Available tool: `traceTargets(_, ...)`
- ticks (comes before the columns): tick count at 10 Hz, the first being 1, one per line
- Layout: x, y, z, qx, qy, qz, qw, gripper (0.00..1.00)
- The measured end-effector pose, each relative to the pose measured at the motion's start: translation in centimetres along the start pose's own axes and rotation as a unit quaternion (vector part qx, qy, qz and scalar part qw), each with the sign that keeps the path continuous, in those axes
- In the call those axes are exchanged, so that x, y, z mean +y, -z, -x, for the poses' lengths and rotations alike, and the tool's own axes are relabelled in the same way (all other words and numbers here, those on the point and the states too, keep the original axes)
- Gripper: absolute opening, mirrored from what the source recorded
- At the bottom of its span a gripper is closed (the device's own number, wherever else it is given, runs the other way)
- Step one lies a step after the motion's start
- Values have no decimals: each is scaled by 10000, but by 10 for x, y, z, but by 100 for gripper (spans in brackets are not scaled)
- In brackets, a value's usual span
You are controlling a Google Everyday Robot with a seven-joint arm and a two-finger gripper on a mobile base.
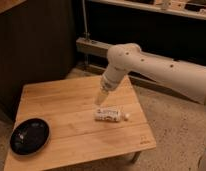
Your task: Place the bottle in the ceramic bowl
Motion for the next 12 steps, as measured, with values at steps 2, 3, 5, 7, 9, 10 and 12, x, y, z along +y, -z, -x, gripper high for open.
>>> traceTargets(2,5,-13,-41,39,134,353,9993,65)
traceTargets(3,7,-27,-54,161,129,519,9984,65)
traceTargets(5,8,-29,-55,184,144,546,9982,65)
traceTargets(7,8,-28,-55,181,146,543,9983,65)
traceTargets(9,10,-28,-53,123,193,466,9987,65)
traceTargets(10,13,-31,-56,60,244,338,9991,65)
traceTargets(12,30,-57,-64,-50,353,72,9993,65)
